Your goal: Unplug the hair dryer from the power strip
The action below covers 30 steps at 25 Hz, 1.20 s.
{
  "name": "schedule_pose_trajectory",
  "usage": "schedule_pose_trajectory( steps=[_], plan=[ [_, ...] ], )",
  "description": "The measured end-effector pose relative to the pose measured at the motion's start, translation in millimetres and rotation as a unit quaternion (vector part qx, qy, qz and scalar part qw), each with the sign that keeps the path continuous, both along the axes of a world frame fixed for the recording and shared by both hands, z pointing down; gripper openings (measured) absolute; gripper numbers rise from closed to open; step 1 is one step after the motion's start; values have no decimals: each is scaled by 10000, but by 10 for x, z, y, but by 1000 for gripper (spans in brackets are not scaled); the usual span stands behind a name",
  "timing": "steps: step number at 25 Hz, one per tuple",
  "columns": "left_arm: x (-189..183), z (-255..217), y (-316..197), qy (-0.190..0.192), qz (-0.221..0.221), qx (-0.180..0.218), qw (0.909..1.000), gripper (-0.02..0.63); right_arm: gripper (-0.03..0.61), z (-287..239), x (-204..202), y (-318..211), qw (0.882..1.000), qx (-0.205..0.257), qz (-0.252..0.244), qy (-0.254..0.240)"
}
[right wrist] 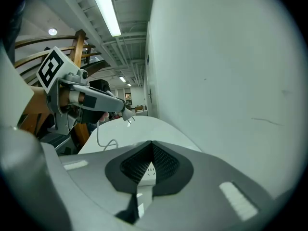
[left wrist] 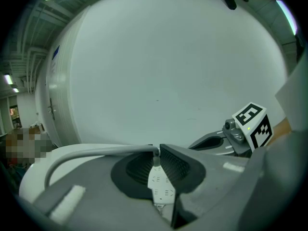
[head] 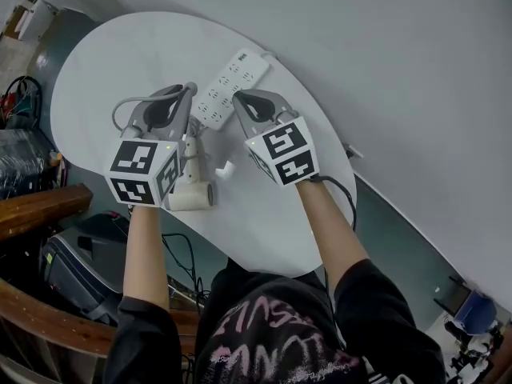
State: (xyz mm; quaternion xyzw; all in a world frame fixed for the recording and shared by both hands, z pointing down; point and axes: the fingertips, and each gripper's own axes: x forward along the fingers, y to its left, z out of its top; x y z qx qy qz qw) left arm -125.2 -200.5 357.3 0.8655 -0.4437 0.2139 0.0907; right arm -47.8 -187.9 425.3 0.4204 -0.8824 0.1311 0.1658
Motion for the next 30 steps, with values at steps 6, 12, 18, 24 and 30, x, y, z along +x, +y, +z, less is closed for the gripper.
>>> schedule_pose_trajectory(
  steps=[6, 12, 18, 24, 30],
  plan=[
    [18, -189, 161, 159, -130, 221, 9995, 52, 21, -318, 103, 187, 9992, 332, 224, -72],
    [27, -353, 337, 369, -227, 381, 9983, 52, 21, -644, 220, 375, 9967, 692, 425, -90],
    [75, -428, 535, 551, -243, 447, 9972, 52, 21, -793, 243, 624, 9958, 784, 455, -99],
    [74, -517, 660, 725, -240, 540, 9956, 54, 21, -946, 215, 815, 9940, 1001, 421, -115],
    [65, -592, 773, 848, -199, 663, 9940, 54, 15, -1122, 230, 911, 9903, 1283, 524, -32]
  ],
)
